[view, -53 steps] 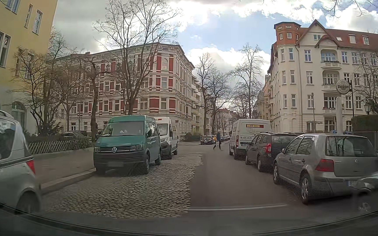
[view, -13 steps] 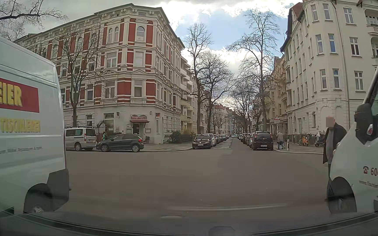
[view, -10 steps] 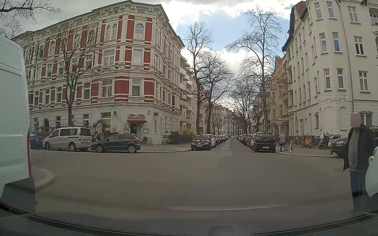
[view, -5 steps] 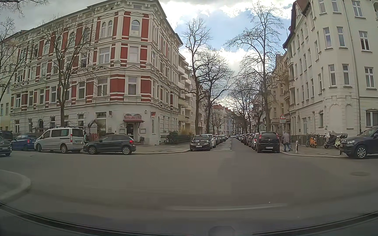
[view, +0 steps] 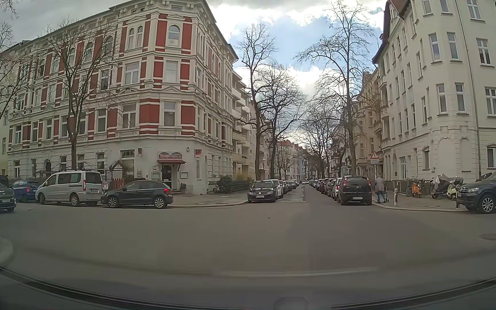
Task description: Follow the waypoints while adhering to traffic rules and regulations
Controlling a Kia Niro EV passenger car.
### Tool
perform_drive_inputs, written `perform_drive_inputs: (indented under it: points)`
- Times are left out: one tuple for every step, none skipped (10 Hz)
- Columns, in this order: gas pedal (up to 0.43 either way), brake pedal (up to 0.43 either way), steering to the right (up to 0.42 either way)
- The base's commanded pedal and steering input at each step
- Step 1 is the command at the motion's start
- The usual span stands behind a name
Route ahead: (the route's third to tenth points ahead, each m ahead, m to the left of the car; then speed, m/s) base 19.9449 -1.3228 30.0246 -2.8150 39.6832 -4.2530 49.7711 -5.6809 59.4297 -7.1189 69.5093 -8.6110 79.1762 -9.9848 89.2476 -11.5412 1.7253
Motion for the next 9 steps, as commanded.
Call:
perform_drive_inputs:
  points:
    - [0.000,0.189,0.020]
    - [0.000,0.189,0.023]
    - [0.000,0.189,0.026]
    - [0.000,0.171,0.042]
    - [0.000,0.037,0.068]
    - [0.000,0.030,0.101]
    - [0.098,0.030,0.144]
    - [0.150,0.037,0.198]
    - [0.150,0.030,0.231]
